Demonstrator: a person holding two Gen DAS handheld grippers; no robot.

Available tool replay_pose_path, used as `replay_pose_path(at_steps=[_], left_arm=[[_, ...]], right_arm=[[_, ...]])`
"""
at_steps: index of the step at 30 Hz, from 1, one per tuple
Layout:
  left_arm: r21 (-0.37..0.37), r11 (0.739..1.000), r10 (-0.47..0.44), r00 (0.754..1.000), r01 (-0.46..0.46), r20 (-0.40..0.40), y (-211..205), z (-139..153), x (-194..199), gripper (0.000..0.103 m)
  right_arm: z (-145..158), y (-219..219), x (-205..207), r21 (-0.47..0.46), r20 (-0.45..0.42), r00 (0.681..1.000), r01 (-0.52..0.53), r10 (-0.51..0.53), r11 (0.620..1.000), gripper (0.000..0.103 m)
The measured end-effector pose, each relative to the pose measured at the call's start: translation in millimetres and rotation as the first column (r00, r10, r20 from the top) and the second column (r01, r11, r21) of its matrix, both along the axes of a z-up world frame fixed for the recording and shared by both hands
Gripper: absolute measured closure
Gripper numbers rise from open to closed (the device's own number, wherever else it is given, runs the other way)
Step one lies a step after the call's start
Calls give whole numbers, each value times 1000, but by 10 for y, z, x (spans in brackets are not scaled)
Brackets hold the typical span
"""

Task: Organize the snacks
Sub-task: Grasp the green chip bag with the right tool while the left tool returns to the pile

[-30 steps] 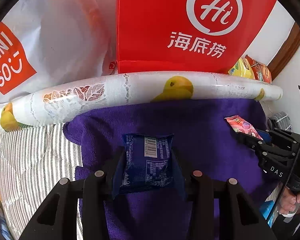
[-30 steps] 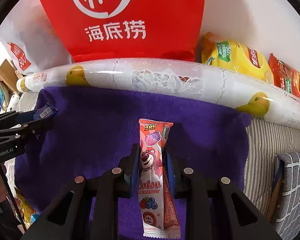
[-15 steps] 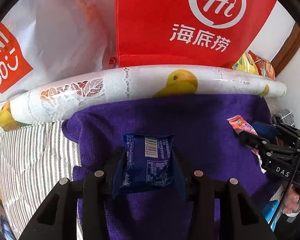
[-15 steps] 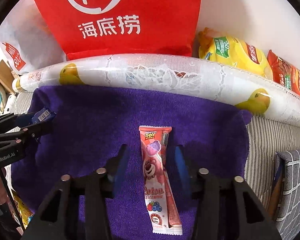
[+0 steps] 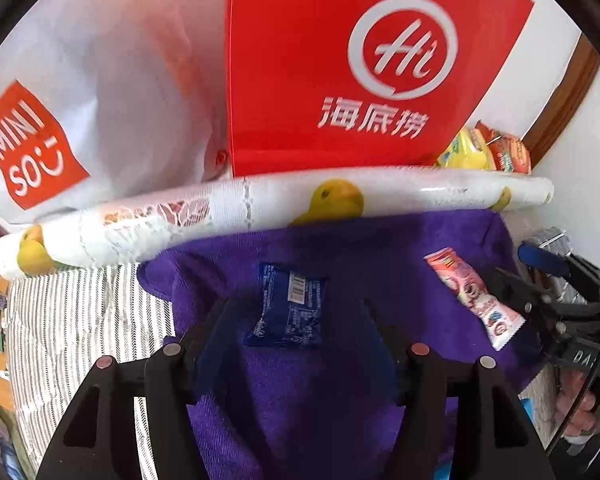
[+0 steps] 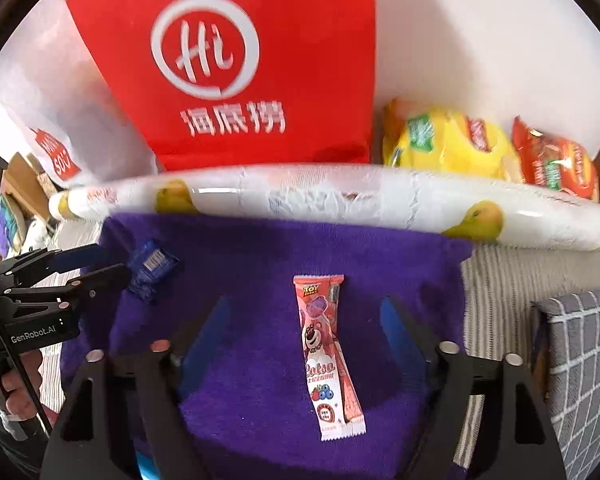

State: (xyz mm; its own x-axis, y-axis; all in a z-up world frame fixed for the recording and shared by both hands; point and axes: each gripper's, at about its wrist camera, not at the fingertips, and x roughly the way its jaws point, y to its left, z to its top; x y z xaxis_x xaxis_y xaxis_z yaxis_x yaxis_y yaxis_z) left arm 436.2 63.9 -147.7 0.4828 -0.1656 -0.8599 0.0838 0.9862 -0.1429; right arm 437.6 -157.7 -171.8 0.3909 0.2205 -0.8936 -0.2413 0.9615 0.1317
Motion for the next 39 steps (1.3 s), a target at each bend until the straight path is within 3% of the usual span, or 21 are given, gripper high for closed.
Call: replay_pose_path(at_steps=[6,15,23,26,35,39], left_arm=[[-9,1000,-4,999,4,41,-50,253,-141,42],[-17,999,-39,989,42,144,-155,685,-456,42],[-7,997,-75,970,79,230,-326,999,-799,40],[-6,997,-75,963,80,257,-351,1089,-1008,33],[-6,999,-50,967,53,251,-184,1080,-1744,29],[-13,1000,-11,971,14,239,-44,987,-2043,28]], right_arm=[[218,14,-285,-72,28,998,50,-48,996,18],[608,-290,-745,110,34,991,123,-127,986,18],[965,-443,-1422,65,82,984,152,-157,986,18],[996,-474,-1716,48,91,986,134,-138,990,19],[788,-380,-2417,148,46,996,67,-75,987,19],[679,-238,-2602,133,42,999,24,-30,991,19]])
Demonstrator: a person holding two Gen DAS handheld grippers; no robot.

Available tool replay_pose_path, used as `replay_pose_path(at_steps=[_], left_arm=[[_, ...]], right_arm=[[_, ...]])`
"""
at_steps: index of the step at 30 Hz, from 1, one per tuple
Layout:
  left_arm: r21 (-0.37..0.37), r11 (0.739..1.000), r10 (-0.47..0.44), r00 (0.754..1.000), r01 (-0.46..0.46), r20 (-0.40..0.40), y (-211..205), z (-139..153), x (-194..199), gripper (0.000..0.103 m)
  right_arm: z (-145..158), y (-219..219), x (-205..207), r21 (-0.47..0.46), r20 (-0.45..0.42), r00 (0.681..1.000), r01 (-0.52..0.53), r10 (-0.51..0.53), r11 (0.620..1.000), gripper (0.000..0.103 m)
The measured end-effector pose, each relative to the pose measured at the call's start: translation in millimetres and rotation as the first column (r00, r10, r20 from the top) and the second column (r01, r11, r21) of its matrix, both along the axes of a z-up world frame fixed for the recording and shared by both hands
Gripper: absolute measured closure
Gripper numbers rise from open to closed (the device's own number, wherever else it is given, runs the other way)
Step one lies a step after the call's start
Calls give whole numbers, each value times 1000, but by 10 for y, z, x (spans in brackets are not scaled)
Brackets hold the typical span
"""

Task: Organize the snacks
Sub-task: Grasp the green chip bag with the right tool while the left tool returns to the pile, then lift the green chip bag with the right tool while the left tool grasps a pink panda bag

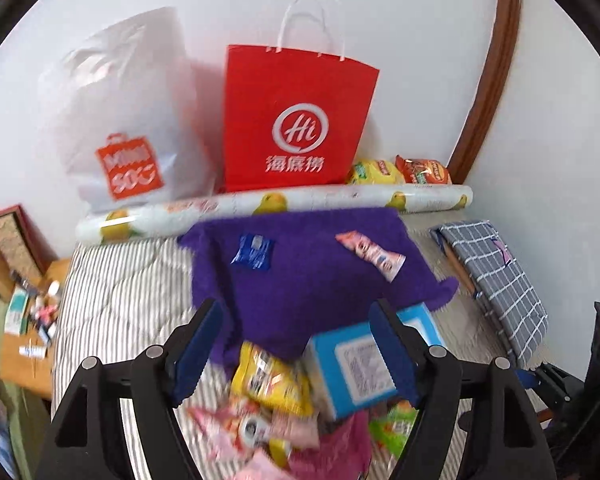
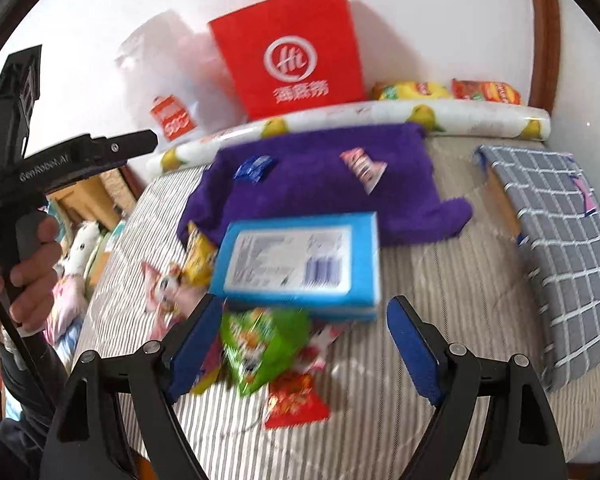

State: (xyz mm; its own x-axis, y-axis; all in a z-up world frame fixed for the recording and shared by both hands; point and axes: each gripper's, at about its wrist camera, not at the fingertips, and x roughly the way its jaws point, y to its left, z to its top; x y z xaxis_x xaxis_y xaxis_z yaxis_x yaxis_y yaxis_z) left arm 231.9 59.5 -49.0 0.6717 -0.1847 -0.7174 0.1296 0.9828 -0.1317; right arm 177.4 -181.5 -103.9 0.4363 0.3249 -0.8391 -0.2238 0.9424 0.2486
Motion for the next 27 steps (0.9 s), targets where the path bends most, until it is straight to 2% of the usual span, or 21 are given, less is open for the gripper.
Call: replay_pose_path(at_steps=[7,13,16,17,21,24,27], left_arm=[[37,996,87,995,-85,-50,376,-301,-432,28],[58,987,150,988,-148,-38,694,-406,-723,28],[57,984,173,984,-170,-40,801,-490,-837,28],[54,984,173,984,-170,-43,818,-507,-850,28],[41,983,182,982,-180,-56,876,-600,-923,28],[23,982,187,980,-186,-62,897,-648,-943,28],[3,981,192,979,-193,-70,920,-700,-968,28]], right_arm=[[-236,302,-111,-33,5,995,-97,98,995,19],[-410,466,-66,-76,21,982,-183,185,980,19],[-504,522,-44,-187,39,980,-186,196,965,19],[-545,524,-29,-197,34,979,-190,201,962,19],[-620,492,29,-141,11,979,-199,203,970,23],[-674,481,49,-92,-12,977,-211,211,973,38],[-667,436,20,-48,-7,980,-197,197,979,42]])
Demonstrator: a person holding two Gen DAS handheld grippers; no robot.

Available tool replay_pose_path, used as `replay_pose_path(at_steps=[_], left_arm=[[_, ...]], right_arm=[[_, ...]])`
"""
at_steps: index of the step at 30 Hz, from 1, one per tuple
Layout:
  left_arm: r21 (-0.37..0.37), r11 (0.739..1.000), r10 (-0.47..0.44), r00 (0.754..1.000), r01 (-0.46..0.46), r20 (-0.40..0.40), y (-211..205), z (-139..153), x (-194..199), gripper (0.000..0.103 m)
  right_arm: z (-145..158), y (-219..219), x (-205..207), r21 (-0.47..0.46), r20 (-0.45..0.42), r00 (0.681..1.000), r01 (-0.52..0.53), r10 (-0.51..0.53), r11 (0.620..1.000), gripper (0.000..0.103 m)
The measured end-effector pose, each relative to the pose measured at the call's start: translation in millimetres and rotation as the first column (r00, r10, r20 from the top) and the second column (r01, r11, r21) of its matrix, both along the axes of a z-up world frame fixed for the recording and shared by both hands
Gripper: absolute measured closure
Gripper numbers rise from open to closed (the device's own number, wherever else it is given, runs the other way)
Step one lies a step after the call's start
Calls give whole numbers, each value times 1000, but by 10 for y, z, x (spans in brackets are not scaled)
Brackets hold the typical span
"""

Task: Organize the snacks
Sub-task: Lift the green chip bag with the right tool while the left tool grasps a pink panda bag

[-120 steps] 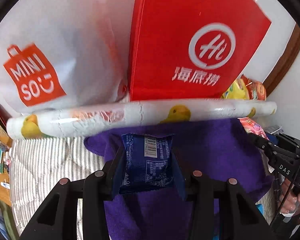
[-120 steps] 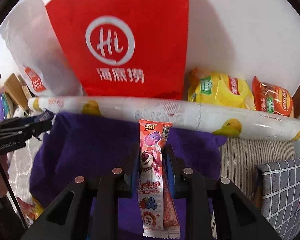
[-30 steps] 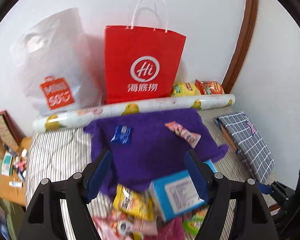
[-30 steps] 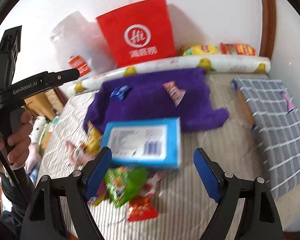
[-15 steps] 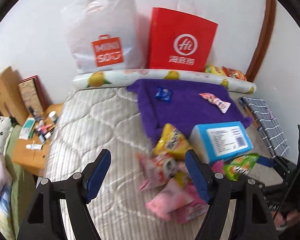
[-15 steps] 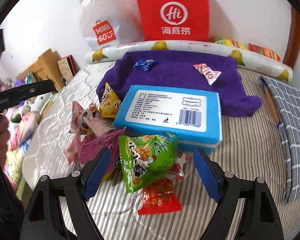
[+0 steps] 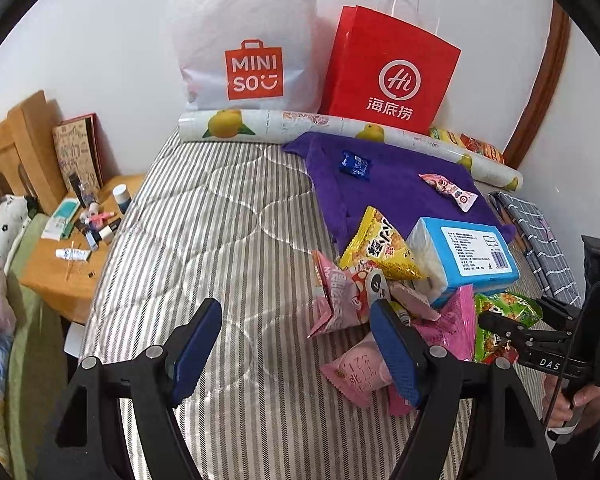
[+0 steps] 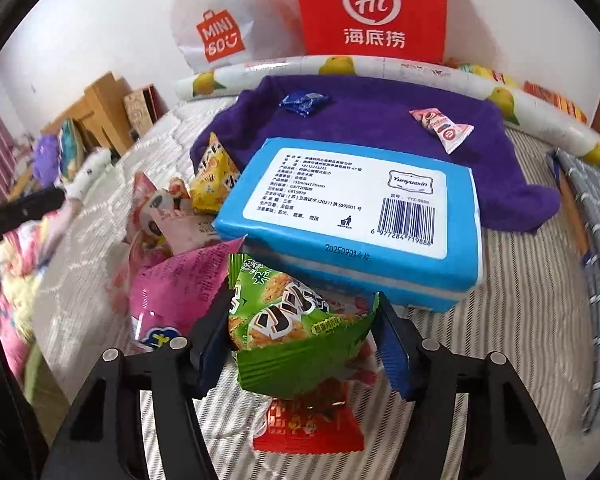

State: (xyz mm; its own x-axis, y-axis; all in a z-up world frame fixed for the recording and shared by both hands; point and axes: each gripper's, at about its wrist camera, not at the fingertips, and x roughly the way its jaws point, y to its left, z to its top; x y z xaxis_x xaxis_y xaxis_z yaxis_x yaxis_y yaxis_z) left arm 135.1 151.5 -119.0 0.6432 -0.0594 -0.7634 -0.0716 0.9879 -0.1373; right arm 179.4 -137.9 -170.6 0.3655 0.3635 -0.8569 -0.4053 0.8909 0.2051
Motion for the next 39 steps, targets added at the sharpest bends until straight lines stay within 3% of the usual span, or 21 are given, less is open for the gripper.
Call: replay_pose_path(at_steps=[12,19,24,29,39], left_arm=[[-67,997,-30,1000,30,-5,-149,-150,-39,28],[-102,995,-23,999,20,-29,-273,-317,170,28],[-116,993,-17,998,10,-59,-328,-442,392,28],[-117,993,-7,996,-3,-84,-353,-543,565,30],[-142,990,-12,994,-4,-106,-373,-698,729,30]], right_arm=[[403,-282,-193,91,84,993,78,-86,993,45],[601,-683,-350,36,181,967,176,-180,984,45],[475,-920,-343,-13,191,956,229,-223,973,45],[197,-1083,-245,-14,146,957,255,-250,967,45],[-63,-1016,-142,-42,139,962,244,-237,969,44]])
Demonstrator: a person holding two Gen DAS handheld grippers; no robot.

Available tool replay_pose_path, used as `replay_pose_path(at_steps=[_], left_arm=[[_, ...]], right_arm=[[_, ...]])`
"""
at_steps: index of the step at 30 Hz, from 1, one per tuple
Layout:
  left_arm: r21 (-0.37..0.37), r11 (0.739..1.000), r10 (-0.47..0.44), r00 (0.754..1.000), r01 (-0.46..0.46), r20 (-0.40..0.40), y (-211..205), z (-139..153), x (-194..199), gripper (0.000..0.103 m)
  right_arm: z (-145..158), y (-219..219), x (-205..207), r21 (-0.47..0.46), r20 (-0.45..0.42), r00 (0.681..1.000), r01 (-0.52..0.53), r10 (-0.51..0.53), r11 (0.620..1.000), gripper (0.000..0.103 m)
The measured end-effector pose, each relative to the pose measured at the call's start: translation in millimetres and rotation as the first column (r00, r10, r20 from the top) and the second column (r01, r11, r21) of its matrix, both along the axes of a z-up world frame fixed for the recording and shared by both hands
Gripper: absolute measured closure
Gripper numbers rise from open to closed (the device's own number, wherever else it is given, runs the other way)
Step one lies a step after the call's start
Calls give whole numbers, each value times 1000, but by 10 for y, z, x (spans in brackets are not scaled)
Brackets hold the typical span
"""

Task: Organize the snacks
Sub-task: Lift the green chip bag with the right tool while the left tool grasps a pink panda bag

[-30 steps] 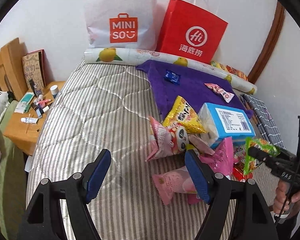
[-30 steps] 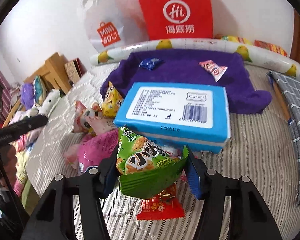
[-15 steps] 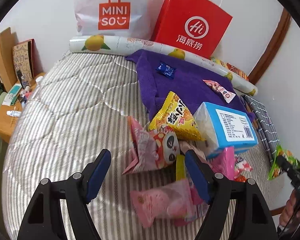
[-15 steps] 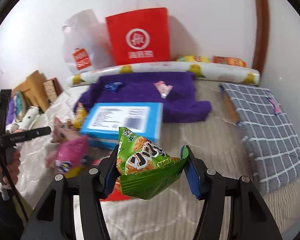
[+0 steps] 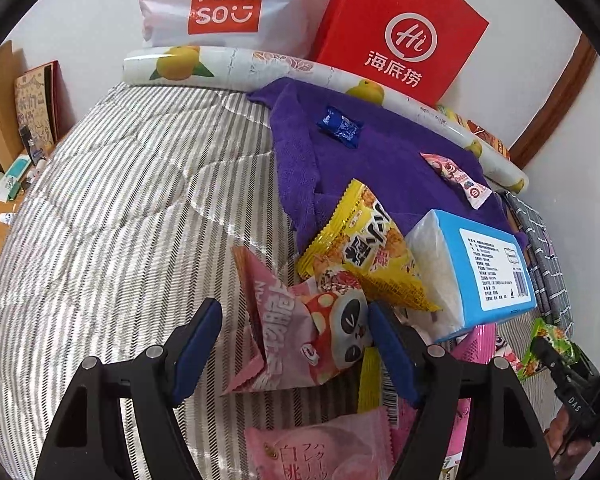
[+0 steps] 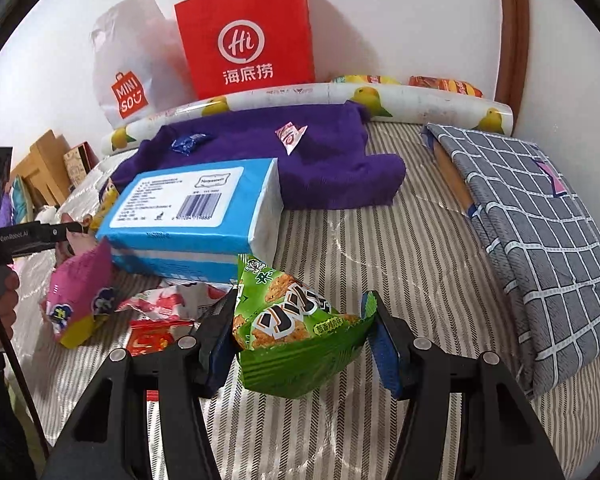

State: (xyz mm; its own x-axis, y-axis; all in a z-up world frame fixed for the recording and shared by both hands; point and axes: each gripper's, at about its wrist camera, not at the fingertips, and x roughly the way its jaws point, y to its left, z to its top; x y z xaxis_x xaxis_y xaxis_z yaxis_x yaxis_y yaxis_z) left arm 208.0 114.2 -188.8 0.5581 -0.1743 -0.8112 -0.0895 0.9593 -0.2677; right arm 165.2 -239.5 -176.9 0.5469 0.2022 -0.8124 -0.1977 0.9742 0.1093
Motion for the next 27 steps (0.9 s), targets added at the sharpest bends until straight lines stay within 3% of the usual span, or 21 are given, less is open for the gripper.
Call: replay_pose_path(at_steps=[2,7,16,22,27], left_arm=[[-10,1000,-11,1000,11,-3,-12,-25,14,41],[-10,1000,-20,1000,20,6,-19,-2,-13,49],[-47,999,0,1000,0,11,145,21,-200,50],[-50,999,16,1000,-15,17,233,52,-293,50],[-50,999,17,999,-16,32,258,131,-357,50]], right_arm=[[-52,10,7,5,-14,1000,-5,5,1000,44],[-129,10,-27,-3,-26,1000,2,-2,1000,43],[-187,-48,-129,-31,-54,999,1,-3,1000,33],[-218,-85,-141,4,-70,997,31,-31,1000,33],[-174,-68,-170,1,-66,997,33,-33,999,39]])
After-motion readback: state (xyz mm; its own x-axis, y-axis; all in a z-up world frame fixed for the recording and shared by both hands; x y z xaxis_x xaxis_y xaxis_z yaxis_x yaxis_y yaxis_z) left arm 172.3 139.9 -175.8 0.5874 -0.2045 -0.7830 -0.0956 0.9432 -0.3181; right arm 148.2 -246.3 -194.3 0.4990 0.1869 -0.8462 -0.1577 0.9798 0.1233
